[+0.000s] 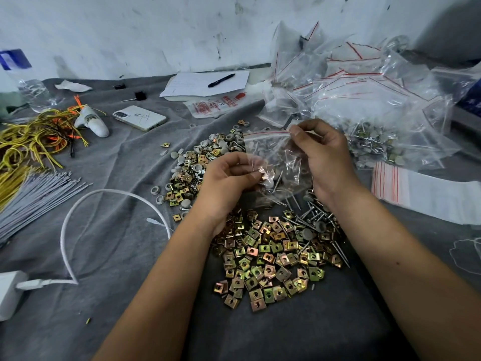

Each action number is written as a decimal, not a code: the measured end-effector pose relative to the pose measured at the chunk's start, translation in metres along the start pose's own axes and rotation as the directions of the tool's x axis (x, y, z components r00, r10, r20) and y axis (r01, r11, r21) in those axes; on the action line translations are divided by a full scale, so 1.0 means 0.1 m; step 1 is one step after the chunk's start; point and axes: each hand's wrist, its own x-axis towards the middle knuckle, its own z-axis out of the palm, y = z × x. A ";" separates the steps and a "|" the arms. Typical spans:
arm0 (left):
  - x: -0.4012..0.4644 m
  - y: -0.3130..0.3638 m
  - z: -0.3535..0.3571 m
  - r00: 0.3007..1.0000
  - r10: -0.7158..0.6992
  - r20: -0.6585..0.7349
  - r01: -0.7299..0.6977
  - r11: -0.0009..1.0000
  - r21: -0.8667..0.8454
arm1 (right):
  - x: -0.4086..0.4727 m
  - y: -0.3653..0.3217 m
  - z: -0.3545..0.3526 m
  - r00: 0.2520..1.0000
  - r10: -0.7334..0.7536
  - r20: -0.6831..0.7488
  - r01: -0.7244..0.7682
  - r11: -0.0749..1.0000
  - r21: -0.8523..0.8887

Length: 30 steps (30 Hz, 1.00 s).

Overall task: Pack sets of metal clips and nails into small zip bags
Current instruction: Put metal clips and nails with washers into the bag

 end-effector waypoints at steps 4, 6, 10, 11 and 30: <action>-0.01 0.02 -0.01 1.000 0.023 0.016 -0.023 1.000 -0.019 | 0.02 0.00 -0.04 0.999 0.038 0.018 -0.039 0.997 0.061; -0.02 0.02 0.00 0.999 0.024 0.027 -0.024 1.000 -0.004 | 0.02 -0.01 -0.05 0.998 0.060 0.013 -0.061 0.995 0.085; -0.05 -0.06 0.07 0.989 0.085 0.118 -0.123 0.919 0.375 | 0.02 -0.04 -0.05 0.999 0.048 0.007 -0.048 0.990 0.135; -0.06 -0.08 0.09 0.985 0.108 0.132 -0.155 0.890 0.428 | 0.02 -0.05 -0.05 0.999 0.048 -0.004 -0.047 0.990 0.137; -0.07 -0.04 0.09 0.985 0.092 0.149 -0.117 0.978 0.173 | 0.02 -0.06 -0.03 0.984 -0.116 -0.131 0.130 0.986 0.101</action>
